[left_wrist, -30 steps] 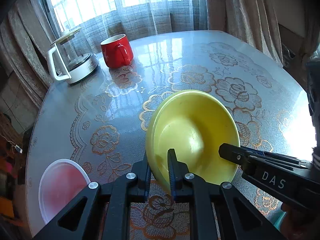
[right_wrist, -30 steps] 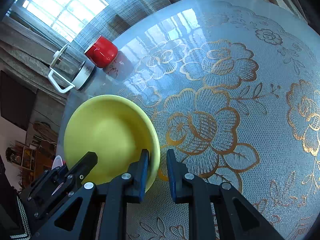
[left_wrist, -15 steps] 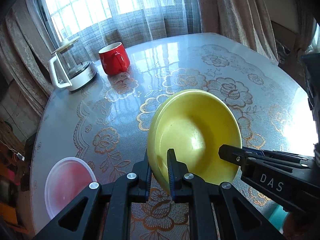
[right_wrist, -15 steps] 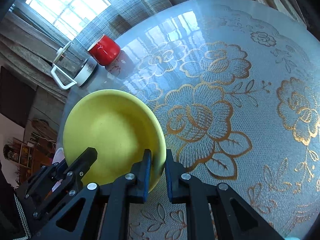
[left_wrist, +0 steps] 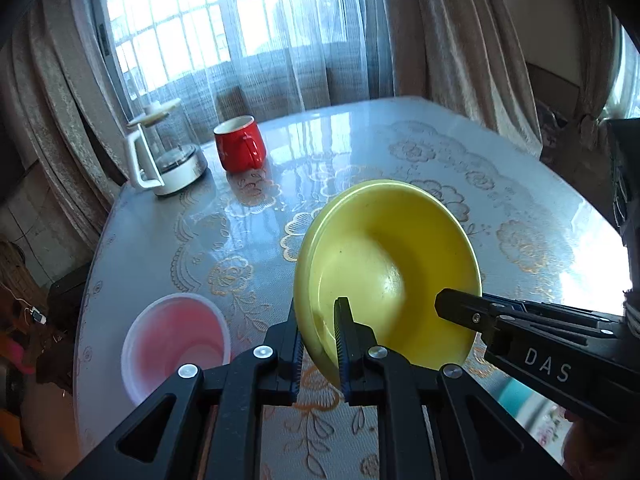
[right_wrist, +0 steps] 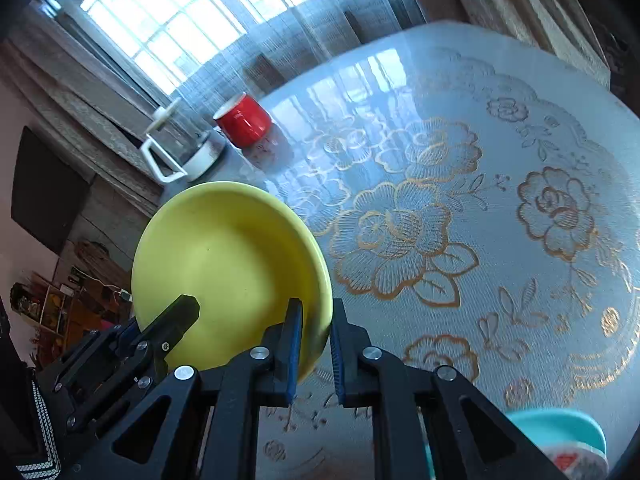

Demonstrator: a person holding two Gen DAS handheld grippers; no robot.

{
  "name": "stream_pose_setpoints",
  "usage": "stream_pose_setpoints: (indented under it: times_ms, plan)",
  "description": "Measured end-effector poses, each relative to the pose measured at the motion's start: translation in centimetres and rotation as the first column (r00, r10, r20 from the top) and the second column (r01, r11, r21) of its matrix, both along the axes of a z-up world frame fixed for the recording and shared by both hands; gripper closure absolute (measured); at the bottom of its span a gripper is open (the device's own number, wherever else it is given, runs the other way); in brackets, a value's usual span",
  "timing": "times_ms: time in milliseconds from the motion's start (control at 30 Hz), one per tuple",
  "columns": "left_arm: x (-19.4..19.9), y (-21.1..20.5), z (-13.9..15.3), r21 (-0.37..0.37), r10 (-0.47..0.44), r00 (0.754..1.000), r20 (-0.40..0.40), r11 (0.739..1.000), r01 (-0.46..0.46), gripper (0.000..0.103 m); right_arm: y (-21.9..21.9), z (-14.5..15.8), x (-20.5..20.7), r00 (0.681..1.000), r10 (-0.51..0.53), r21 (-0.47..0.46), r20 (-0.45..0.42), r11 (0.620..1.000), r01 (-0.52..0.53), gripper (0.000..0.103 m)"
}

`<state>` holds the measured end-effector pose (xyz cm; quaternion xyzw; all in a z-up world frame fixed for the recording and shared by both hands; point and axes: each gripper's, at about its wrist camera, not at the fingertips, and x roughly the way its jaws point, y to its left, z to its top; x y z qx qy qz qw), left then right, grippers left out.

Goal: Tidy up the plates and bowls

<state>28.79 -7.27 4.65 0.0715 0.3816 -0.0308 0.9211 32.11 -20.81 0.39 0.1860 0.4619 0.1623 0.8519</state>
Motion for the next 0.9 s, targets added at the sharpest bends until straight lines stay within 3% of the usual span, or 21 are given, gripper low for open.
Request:
stream_pose_setpoints:
  times_ms: [267,900]
  plan:
    - [-4.4,1.3,1.1,-0.045,0.015,0.998,0.054,0.999,-0.013,0.088,0.4,2.1,-4.2,0.997,0.007,0.010,0.071,1.000,-0.008,0.090]
    - [-14.7,6.3,0.4,-0.157,0.089,0.989,0.119,0.985,-0.070,0.088,4.0,4.2,-14.1,0.974,0.056,0.017,0.220,0.998,-0.061,0.090]
